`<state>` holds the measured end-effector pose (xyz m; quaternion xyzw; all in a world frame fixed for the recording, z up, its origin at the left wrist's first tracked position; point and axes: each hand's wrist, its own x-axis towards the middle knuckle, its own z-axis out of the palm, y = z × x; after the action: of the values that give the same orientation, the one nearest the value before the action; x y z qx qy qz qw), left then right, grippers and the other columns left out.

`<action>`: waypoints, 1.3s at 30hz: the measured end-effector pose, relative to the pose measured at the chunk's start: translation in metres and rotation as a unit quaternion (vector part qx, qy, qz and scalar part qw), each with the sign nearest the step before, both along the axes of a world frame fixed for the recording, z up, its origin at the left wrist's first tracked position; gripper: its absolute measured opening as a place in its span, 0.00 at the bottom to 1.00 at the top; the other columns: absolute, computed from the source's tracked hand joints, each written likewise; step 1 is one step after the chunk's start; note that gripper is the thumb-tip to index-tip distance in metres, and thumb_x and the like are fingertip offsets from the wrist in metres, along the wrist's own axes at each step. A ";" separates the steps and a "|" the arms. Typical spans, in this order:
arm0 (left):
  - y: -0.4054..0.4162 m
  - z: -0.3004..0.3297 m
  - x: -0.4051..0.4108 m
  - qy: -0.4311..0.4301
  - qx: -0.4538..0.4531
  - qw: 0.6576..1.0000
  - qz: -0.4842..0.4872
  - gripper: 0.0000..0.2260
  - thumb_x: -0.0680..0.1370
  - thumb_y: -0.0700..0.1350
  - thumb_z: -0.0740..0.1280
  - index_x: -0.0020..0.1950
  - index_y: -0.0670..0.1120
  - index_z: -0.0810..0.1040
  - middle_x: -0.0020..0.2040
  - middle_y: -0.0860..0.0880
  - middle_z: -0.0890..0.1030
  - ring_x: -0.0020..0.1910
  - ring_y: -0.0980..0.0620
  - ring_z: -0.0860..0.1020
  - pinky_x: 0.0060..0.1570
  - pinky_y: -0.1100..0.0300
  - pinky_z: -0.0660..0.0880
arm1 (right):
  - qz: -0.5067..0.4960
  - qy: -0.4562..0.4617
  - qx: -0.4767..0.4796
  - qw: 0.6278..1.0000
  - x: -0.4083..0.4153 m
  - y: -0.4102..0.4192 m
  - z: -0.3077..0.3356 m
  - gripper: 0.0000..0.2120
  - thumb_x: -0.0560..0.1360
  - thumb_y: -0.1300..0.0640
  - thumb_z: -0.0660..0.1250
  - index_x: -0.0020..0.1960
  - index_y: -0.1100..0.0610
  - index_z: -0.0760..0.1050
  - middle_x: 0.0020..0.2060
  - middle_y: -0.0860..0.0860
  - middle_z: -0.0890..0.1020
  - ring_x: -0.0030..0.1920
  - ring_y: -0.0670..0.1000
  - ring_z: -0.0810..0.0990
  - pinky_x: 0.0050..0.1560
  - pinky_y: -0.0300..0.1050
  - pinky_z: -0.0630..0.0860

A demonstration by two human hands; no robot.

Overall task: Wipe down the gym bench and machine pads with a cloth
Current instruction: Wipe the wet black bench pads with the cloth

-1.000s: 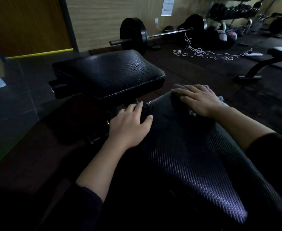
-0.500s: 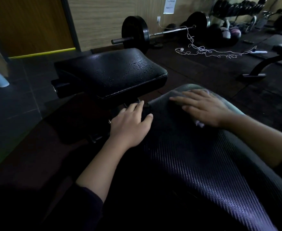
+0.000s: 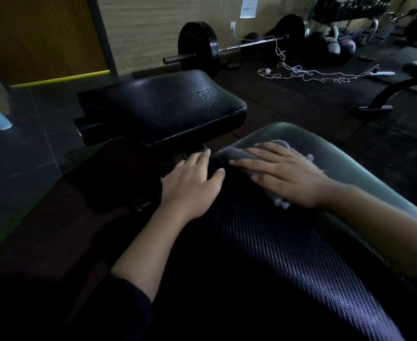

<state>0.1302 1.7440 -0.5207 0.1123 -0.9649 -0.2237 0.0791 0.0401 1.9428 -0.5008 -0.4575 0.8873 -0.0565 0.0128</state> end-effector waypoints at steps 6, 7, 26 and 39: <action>0.002 0.001 0.000 -0.001 0.002 1.000 -0.001 0.27 0.81 0.58 0.53 0.79 0.52 0.56 0.77 0.56 0.60 0.74 0.51 0.60 0.68 0.55 0.60 | -0.157 0.032 0.014 0.987 -0.068 -0.026 0.003 0.20 0.81 0.42 0.45 0.71 0.28 0.54 0.76 0.39 0.57 0.76 0.51 0.53 0.74 0.58 0.51; 0.002 0.001 -0.001 0.000 0.002 1.000 0.001 0.27 0.81 0.58 0.53 0.79 0.52 0.56 0.77 0.55 0.60 0.74 0.51 0.60 0.68 0.55 0.60 | -0.152 0.040 0.009 0.988 -0.061 -0.041 0.003 0.20 0.82 0.44 0.47 0.72 0.32 0.56 0.75 0.38 0.58 0.76 0.51 0.54 0.73 0.58 0.51; -0.009 -0.041 0.028 0.179 0.350 0.918 0.060 0.20 0.79 0.57 0.60 0.70 0.54 0.71 0.67 0.55 0.74 0.67 0.59 0.69 0.68 0.56 0.66 | -0.168 0.013 -0.054 0.984 0.021 -0.028 -0.002 0.27 0.80 0.40 0.49 0.74 0.31 0.41 0.76 0.38 0.53 0.77 0.46 0.47 0.72 0.54 0.51; -0.117 -0.017 -0.035 0.173 -0.091 0.979 0.058 0.23 0.81 0.55 0.55 0.74 0.48 0.67 0.76 0.47 0.64 0.76 0.47 0.57 0.75 0.44 0.49 | -0.190 0.009 -0.032 0.981 0.020 -0.040 0.001 0.23 0.80 0.39 0.47 0.75 0.32 0.47 0.75 0.39 0.59 0.76 0.48 0.50 0.71 0.55 0.50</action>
<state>0.0951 1.6271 -0.5375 0.1195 -0.9448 -0.1461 0.2679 0.0596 1.9029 -0.5003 -0.2817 0.9558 -0.0818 -0.0210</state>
